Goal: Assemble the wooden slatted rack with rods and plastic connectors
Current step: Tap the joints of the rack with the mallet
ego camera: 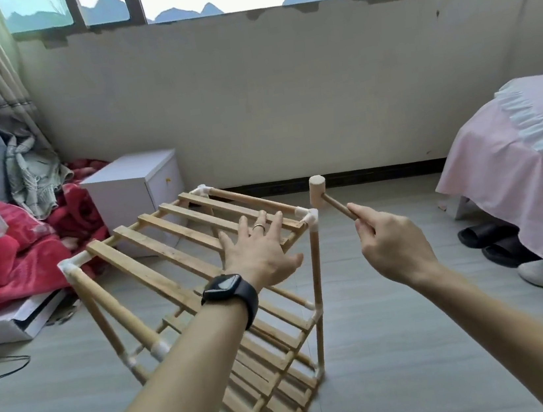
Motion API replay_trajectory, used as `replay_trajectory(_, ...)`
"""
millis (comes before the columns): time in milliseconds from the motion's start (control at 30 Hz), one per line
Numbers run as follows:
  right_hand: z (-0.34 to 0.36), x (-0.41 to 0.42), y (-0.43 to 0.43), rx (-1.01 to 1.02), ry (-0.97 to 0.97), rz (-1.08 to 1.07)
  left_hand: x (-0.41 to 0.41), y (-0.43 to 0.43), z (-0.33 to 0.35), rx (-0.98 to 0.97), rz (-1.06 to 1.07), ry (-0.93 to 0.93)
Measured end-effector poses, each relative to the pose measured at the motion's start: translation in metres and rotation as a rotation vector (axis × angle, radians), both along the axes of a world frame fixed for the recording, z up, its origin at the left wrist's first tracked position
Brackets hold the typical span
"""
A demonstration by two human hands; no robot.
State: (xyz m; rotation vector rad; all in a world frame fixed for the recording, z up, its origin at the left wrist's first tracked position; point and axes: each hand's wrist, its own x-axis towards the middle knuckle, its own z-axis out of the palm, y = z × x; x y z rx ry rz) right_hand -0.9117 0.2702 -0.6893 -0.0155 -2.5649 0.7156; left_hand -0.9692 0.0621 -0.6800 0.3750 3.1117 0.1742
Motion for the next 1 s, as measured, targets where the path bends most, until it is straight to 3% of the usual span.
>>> replay_trajectory(133, 0.005, -0.011, 0.008, 0.082, -0.062, 0.028, -0.001, 0.003, -0.005, -0.042, 0.015, 0.046)
replay_trajectory(267, 0.014, -0.018, 0.009, -0.050, 0.104, 0.043, -0.003, 0.003, -0.002, -0.042, 0.021, 0.032)
replay_trajectory(400, 0.014, -0.020, 0.004, 0.133, -0.063, 0.086, -0.003, 0.003, -0.003, -0.059, 0.025, 0.037)
replay_trajectory(500, 0.018, -0.021, 0.003, -0.011, 0.081, 0.083, -0.003, 0.002, -0.003, -0.055, 0.017, 0.038)
replay_trajectory(600, 0.016, -0.019, -0.003, 0.166, -0.051, 0.078, -0.002, 0.002, -0.004, -0.054, 0.018, 0.040)
replay_trajectory(733, 0.017, -0.014, 0.000, 0.059, 0.102, 0.022, -0.002, 0.003, -0.006, -0.051, 0.020, 0.048)
replay_trajectory(833, 0.019, -0.012, 0.000, 0.178, -0.090, 0.031, -0.005, 0.004, -0.005, -0.057, 0.034, 0.042)
replay_trajectory(1000, 0.024, 0.009, 0.011, -0.083, 0.061, -0.012, -0.025, 0.022, 0.002, -0.041, 0.084, 0.003)
